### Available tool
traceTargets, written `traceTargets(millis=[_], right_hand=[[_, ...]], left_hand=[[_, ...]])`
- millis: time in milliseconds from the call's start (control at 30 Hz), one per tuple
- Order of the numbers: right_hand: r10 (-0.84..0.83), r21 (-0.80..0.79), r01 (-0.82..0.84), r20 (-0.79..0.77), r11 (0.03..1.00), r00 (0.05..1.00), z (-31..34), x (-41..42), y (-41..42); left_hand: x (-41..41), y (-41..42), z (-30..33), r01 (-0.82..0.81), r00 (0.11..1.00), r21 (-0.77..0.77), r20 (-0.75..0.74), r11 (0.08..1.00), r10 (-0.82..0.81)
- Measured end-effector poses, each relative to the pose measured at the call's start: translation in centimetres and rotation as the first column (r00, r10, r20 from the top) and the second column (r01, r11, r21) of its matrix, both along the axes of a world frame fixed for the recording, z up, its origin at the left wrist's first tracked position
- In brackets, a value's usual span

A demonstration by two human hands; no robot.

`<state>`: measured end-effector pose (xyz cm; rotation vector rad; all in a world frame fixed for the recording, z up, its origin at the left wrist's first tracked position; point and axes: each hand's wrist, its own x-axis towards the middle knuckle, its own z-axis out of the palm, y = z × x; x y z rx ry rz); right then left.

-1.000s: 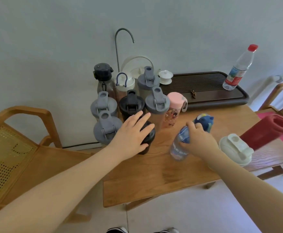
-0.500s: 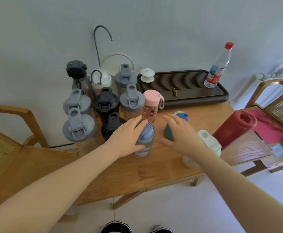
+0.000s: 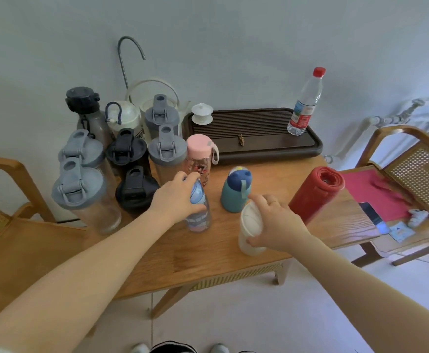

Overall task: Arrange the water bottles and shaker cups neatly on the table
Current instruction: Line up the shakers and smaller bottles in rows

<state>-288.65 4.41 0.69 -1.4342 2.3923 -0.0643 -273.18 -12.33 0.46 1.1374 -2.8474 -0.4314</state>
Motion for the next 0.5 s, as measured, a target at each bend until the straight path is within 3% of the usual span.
traceTargets(millis=[200, 400, 500], right_hand=[[0.021, -0.14, -0.014, 0.045, 0.99, 0.999, 2.0, -0.5, -0.3], [0.155, -0.122, -0.146, 0.07, 0.982, 0.985, 3.0, 2.0, -0.4], [0.248, -0.13, -0.238, 0.066, 0.962, 0.966, 2.4, 4.9, -2.2]], left_hand=[[-4.4, 0.6, -0.4, 0.002, 0.999, -0.014, -0.037, 1.0, -0.003], [-3.1, -0.2, 0.3, 0.1, 0.991, 0.306, -0.119, 0.947, -0.066], [0.6, -1.1, 1.2, 0.109, 0.993, 0.299, -0.07, 0.948, -0.093]])
